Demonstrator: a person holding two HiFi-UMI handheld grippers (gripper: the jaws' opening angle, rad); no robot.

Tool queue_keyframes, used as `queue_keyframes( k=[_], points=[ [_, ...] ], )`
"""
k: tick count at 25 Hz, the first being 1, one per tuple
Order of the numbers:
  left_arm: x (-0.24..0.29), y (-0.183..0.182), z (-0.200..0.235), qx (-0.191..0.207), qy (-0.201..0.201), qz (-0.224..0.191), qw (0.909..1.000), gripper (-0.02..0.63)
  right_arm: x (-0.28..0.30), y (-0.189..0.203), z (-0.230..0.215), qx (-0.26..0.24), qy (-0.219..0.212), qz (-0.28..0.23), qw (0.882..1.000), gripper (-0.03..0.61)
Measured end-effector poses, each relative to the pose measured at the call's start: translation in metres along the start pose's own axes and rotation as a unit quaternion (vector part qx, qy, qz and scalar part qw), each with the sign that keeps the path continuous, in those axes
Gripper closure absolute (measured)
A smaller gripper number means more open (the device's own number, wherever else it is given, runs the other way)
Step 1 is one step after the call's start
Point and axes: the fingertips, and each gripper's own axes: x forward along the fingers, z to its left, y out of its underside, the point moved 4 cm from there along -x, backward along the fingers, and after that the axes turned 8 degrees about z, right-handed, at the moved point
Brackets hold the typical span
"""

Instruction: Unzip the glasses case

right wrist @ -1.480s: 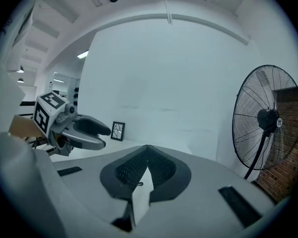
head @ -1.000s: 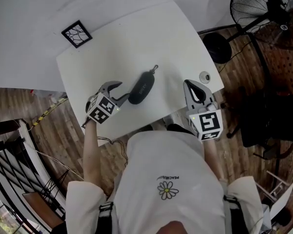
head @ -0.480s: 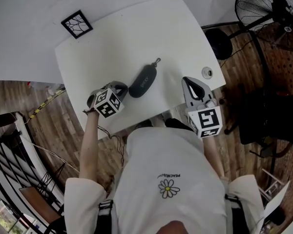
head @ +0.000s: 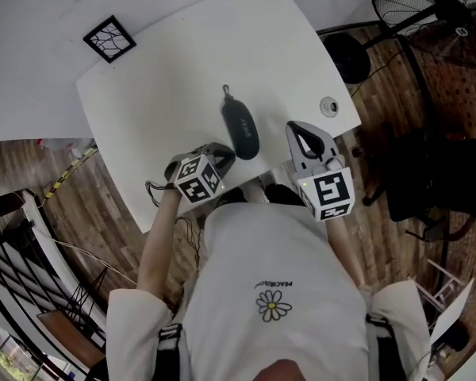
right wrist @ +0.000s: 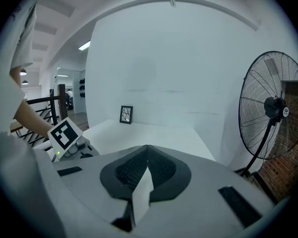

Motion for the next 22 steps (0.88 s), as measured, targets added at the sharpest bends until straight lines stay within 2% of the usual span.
queue_keyframes(
  k=[5,11,13,15,17,19,22],
  points=[
    [0.026,-0.046,-0.001,0.006,0.01,-0.039,0.9992,0.598,-0.01,0.008,-0.01,0.012,0.019,0.002,1.0,0.572],
    [0.033,-0.091,0.015,-0.035,0.003,-0.078,0.9964,0.598,-0.019,0.024,-0.028,0.032,0.046,0.016,0.998,0.572],
    [0.017,-0.1,0.023,-0.047,-0.013,-0.086,0.9951,0.598,-0.015,0.036,-0.028,0.039,0.041,0.032,0.998,0.572],
    [-0.002,-0.106,0.038,-0.06,-0.047,-0.093,0.9927,0.598,-0.007,0.052,-0.025,0.042,0.03,0.059,0.997,0.572],
    [-0.016,-0.108,0.056,-0.062,-0.082,-0.089,0.9907,0.598,0.003,0.07,-0.018,0.047,0.013,0.091,0.995,0.563],
    [-0.019,-0.108,0.071,-0.043,-0.107,-0.063,0.9914,0.598,0.014,0.088,-0.007,0.064,-0.012,0.121,0.99,0.51],
    [-0.012,-0.102,0.082,-0.007,-0.114,-0.011,0.9933,0.598,0.028,0.112,0.013,0.112,-0.054,0.157,0.98,0.458]
  ],
)
